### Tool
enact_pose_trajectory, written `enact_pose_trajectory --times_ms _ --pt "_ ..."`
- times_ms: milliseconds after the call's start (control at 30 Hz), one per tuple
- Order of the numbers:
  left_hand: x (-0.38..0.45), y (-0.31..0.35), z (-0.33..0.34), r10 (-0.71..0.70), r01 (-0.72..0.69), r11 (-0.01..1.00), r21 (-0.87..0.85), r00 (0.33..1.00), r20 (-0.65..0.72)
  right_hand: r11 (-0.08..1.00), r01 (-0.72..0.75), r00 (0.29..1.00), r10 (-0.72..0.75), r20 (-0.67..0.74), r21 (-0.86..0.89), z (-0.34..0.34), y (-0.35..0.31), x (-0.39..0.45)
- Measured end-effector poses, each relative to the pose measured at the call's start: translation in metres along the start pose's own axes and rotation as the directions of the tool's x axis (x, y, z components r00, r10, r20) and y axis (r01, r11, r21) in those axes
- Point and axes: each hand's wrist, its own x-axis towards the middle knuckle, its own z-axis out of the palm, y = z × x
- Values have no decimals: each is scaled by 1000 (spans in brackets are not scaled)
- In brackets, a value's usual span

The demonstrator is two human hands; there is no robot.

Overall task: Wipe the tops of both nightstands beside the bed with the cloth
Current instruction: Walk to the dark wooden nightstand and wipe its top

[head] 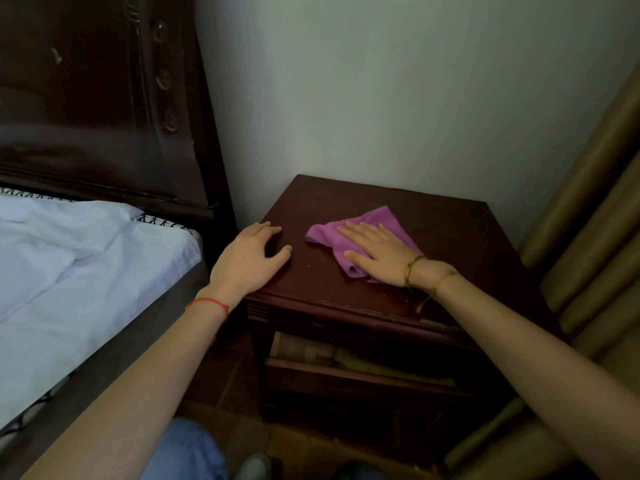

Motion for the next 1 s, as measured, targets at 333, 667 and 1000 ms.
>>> enact_pose_trajectory --times_ms 333,667,1000 --pt "-23 -20 -13 -4 -5 994 -105 997 -81 993 108 994 -108 6 43 -1 -14 2" --pt "-48 -34 -14 -30 -10 981 -193 979 -201 966 250 968 -249 -19 60 8 -47 12" --pt "-42 -39 -15 0 -50 964 -261 982 -188 998 61 997 -62 -35 -24 6 -43 106"
